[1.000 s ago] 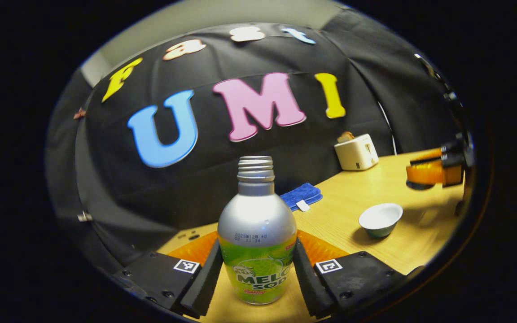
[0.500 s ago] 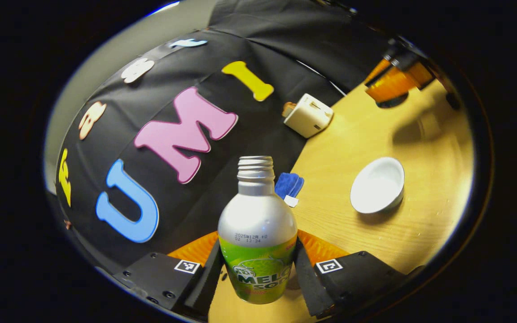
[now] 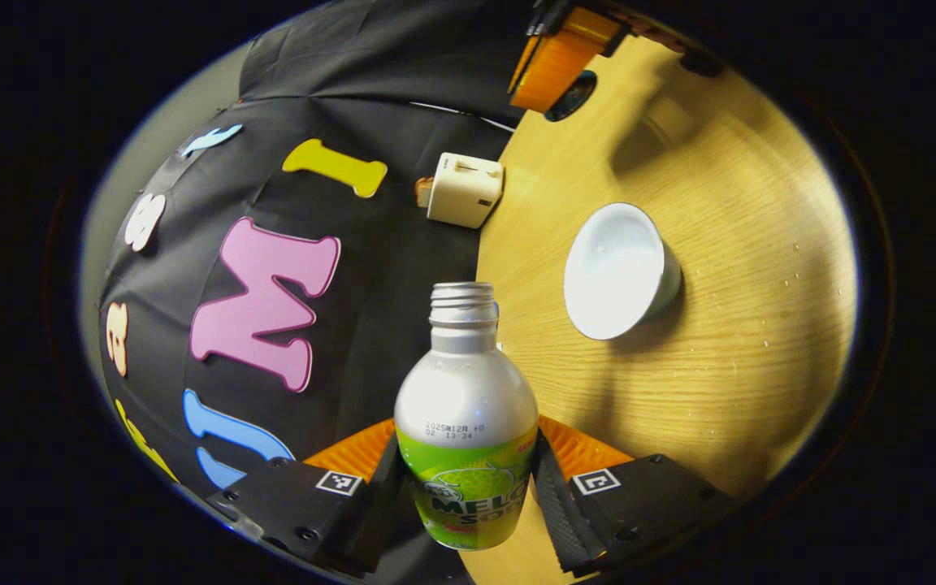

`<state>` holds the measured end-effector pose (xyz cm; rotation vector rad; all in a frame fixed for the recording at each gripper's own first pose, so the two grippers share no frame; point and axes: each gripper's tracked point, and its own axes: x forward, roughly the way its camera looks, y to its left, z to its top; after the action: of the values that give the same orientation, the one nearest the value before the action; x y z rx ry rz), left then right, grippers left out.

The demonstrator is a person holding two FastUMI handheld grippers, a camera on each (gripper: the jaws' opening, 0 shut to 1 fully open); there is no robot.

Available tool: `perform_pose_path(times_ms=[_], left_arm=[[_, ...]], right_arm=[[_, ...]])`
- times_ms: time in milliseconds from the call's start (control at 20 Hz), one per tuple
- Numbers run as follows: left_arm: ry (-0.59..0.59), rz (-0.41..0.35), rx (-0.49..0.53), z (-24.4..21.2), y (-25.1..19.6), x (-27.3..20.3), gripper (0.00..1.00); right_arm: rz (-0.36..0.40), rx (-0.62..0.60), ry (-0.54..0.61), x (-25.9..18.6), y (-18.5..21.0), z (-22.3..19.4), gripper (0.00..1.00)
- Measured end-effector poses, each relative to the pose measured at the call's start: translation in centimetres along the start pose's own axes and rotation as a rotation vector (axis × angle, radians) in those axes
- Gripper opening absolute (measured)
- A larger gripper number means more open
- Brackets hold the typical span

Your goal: Open the teacup lid with one hand, grasp the water bottle and pour water into the teacup with the other hand; after pouring, place the water bottle on the coaster and then close the teacup lid.

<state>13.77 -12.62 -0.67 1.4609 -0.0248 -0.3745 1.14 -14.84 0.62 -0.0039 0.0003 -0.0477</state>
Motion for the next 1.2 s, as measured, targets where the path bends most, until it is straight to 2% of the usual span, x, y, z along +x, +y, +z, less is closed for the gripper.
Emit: perform_pose_path(times_ms=[200,550,850,1200], left_arm=[[0.002,-0.035,0.111,0.3,-0.3,0.5,0.79],[0.035,-0.079,0.242,-0.4,-0.6,0.5,0.79],[0.033,-0.088,0.344,0.2,0.1,0.6,0.79],[0.041,-0.108,0.415,0.0,1.2,1.2,0.79]], right_arm=[[0.0,0.0,0.0,0.0,0.0,0.0,0.3],[0.0,0.0,-0.001,0.0,0.0,0.0,0.3],[0.001,0.0,-0.001,0.0,0.0,0.0,0.3],[0.001,0.0,-0.001,0.0,0.0,0.0,0.3]])
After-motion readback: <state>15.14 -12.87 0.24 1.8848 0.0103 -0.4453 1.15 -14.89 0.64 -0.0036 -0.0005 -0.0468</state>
